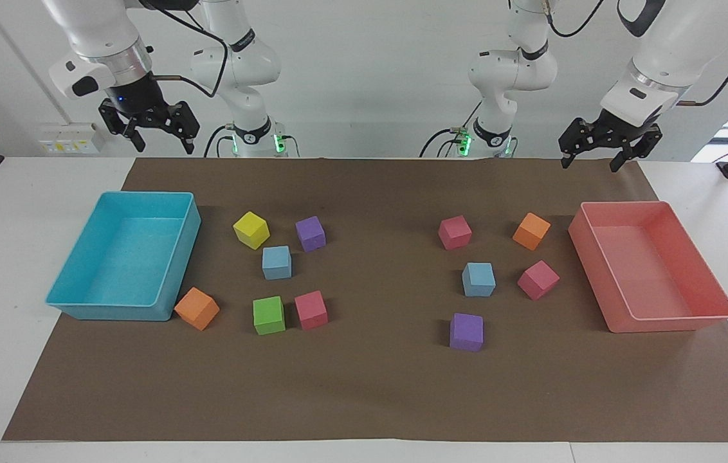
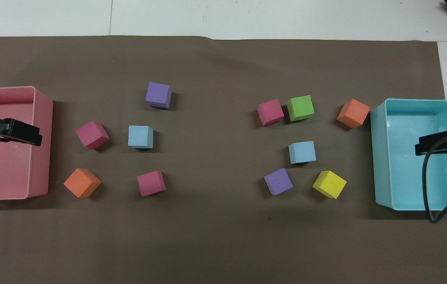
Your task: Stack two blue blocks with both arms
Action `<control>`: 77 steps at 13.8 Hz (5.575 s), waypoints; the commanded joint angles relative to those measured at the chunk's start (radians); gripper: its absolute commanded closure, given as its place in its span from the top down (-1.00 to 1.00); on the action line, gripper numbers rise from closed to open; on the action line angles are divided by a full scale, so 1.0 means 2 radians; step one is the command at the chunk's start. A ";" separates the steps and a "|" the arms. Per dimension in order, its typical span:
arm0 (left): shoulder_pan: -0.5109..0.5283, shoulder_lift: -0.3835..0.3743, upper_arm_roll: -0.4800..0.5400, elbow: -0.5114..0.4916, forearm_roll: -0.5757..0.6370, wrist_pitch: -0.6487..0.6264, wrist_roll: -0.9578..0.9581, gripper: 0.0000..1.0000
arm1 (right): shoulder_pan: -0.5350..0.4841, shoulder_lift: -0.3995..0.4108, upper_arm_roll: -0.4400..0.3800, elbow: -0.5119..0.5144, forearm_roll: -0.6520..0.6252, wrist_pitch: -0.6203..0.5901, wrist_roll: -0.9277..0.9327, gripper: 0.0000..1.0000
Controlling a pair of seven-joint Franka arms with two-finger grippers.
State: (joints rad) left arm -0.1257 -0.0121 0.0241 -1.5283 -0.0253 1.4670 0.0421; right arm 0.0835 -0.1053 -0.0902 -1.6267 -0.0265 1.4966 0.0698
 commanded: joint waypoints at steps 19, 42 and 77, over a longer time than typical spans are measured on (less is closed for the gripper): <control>0.005 -0.001 -0.004 0.006 -0.007 -0.008 0.003 1.00 | -0.008 -0.006 -0.002 -0.006 0.016 -0.007 0.011 1.00; -0.002 -0.001 -0.008 0.006 -0.007 -0.003 0.001 1.00 | 0.059 0.051 0.003 -0.115 0.016 0.162 0.088 1.00; 0.003 -0.001 -0.008 0.003 -0.007 0.010 0.001 1.00 | 0.123 0.189 0.004 -0.239 0.042 0.417 0.030 1.00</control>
State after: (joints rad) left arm -0.1257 -0.0121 0.0073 -1.5280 -0.0261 1.4767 0.0418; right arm 0.3234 0.2770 -0.0837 -2.0926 0.0536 2.3182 0.1248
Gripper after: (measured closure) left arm 0.000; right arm 0.000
